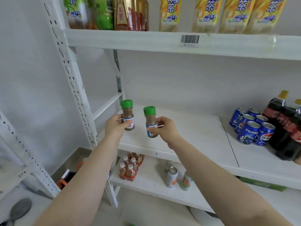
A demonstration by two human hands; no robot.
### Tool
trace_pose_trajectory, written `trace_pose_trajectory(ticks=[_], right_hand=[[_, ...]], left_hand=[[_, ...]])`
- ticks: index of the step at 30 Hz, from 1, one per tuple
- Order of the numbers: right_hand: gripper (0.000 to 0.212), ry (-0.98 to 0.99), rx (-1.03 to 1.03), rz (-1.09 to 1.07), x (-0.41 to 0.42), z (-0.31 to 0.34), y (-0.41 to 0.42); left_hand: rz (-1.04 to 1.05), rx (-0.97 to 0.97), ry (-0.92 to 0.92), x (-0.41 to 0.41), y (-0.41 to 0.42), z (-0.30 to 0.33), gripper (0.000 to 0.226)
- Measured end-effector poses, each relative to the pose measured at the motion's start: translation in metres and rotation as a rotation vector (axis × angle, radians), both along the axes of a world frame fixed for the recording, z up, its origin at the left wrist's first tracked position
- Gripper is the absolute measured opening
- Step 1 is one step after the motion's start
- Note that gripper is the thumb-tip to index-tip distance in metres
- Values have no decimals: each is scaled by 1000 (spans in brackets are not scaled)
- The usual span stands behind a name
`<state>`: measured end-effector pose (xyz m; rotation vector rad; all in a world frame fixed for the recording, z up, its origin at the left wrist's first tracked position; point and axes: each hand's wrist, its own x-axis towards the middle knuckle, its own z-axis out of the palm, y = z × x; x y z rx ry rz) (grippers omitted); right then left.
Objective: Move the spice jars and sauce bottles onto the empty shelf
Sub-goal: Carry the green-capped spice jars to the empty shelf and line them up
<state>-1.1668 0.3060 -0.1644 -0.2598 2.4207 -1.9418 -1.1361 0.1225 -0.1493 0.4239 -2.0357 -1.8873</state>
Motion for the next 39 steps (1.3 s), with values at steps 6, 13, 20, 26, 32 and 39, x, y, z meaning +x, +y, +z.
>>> trace_pose_trajectory(ticks=[6,13,20,26,32,39], right_hand=[[30,-59,11,-4,-54,-20,-1],[32,-127,11,-54,-100,-49,-24],[35,-184,6,-97,-142,-77,-53],[35,-188,9,-124,-173,-103,-71],[37,-136,6,-128,-196,-126,-80],[39,-57,41,-127,-205,-140,-91]], left_hand=[[-4,-45,-33,-56,-3,-16,44],[-7,-90,-85,-123,-30,-41,39],[-47,-125,-117,-190,-57,-74,38],[-85,-147,-124,-238,-70,-110,35],[-129,-128,-58,-283,-72,-141,31],[-162,-197,14,-313,-75,-156,36]])
